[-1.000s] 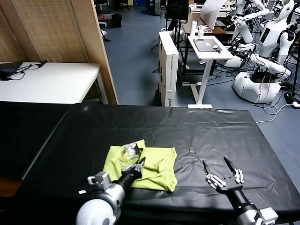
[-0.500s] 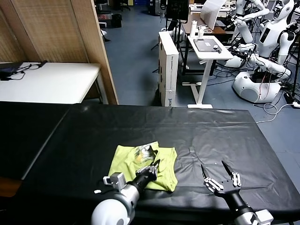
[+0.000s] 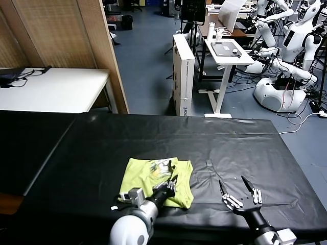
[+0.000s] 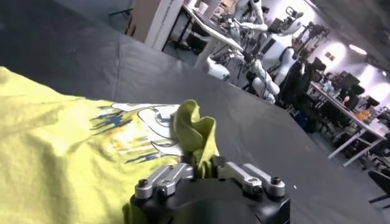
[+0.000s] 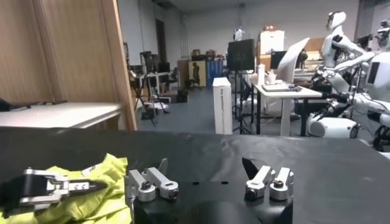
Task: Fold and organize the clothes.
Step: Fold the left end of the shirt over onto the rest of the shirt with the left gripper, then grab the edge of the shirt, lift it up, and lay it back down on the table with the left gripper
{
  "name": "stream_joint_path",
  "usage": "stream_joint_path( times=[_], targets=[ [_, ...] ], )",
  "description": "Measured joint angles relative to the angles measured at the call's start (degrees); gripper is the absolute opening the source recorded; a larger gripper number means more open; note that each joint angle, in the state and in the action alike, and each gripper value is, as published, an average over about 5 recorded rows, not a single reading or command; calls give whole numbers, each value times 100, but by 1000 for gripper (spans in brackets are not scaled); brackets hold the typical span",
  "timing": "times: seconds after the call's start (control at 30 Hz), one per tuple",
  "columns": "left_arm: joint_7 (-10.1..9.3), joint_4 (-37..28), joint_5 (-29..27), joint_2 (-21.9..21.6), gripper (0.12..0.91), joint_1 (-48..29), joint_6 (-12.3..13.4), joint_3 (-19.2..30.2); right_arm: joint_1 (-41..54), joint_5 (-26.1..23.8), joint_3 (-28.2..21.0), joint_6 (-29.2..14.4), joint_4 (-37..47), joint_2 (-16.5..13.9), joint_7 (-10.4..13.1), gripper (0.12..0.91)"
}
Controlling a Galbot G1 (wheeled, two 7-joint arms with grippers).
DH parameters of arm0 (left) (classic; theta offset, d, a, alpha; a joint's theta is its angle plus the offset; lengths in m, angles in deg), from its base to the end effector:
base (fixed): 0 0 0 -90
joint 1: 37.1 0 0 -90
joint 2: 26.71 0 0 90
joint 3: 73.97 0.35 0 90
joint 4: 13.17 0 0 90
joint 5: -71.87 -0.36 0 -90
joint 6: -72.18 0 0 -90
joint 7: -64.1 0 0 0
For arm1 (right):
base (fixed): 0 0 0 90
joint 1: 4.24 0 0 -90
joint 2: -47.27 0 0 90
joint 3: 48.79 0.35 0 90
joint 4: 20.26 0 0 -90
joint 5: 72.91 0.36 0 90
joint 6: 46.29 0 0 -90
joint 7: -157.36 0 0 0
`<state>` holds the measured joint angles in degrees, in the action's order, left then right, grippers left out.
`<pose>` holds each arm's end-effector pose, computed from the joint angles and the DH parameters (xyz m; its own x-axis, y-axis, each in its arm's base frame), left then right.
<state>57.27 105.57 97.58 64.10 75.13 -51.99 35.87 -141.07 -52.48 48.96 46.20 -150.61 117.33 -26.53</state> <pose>0.2085 -0.1096 -0.2747 -0.7849 0.4629 0.4118 0.2249 0.8322 -0.5068 0.1150 -0.0747 -0.2648 -0.9697 -0.1913 0.1518 -0.1891 0.9815 0.0289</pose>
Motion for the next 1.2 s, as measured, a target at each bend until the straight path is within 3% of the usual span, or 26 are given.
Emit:
stream_joint_path(
  times=[0.1, 0.4, 0.73, 0.83, 1.0, 1.2],
  targets=[
    [8, 238, -13, -20, 895, 136, -15, -50, 27, -19, -49, -4, 36, -66, -61, 907],
    [64, 997, -27, -225, 907, 324, 227, -593, 261, 39, -329, 158, 136, -547, -195, 907],
    [49, 1116, -346, -361, 907, 595, 374, -1317, 1071, -115, -1488, 792, 428, -1240, -53, 907],
    [59, 1117, -457, -283, 907, 679, 386, -1364, 1408, -444, -1858, 717, 543, -1398, -256, 907],
    [69, 1125, -554, -217, 907, 773, 418, -1419, 1920, -1433, -2310, 266, 659, -1753, -777, 907],
    [78, 1161, -598, -212, 907, 859, 449, -1442, 2258, -1939, -2605, 98, 751, -2041, -879, 845]
  ],
)
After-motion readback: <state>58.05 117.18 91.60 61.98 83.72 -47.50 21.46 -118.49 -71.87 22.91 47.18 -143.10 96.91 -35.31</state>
